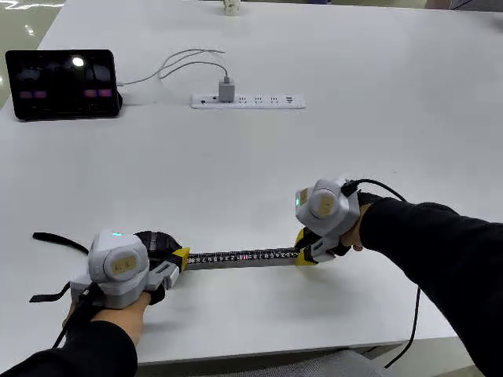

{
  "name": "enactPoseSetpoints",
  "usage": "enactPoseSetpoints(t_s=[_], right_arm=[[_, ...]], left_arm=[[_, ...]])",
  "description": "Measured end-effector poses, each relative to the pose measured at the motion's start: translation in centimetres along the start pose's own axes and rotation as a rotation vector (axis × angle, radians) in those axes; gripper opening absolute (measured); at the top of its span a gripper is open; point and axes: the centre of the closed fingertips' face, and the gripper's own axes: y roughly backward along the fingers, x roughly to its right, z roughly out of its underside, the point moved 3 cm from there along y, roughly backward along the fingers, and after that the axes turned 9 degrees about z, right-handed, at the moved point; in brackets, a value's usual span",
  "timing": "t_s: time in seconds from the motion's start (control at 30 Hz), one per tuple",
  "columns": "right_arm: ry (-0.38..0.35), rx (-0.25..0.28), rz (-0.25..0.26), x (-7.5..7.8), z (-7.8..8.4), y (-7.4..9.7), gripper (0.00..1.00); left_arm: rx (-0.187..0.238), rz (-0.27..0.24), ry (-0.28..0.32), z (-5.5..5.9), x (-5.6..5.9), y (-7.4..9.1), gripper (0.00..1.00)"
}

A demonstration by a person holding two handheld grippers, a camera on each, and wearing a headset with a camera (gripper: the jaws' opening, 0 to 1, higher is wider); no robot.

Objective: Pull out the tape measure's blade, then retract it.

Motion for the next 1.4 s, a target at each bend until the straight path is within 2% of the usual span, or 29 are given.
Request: enactPoseSetpoints(t_s=[0.3, 0.43, 1.4], right_arm=[[-0.021, -0.017, 0.002, 0.0, -0.3, 0.0, 0.11], [-0.002, -0.024, 0.009, -0.1, -0.5, -0.1, 0.11], [-0.011, -0.009, 0.012, -0.1, -1.7, -0.4, 0.11]], left_arm=[[-0.004, 0.001, 0.005, 0.0, 0.0, 0.0, 0.61], [-0.009, 0.002, 0.005, -0.1, 0.0, 0.0, 0.61], [-0.019, 0.006, 0.003, -0.2, -0.1, 0.1, 0.61]])
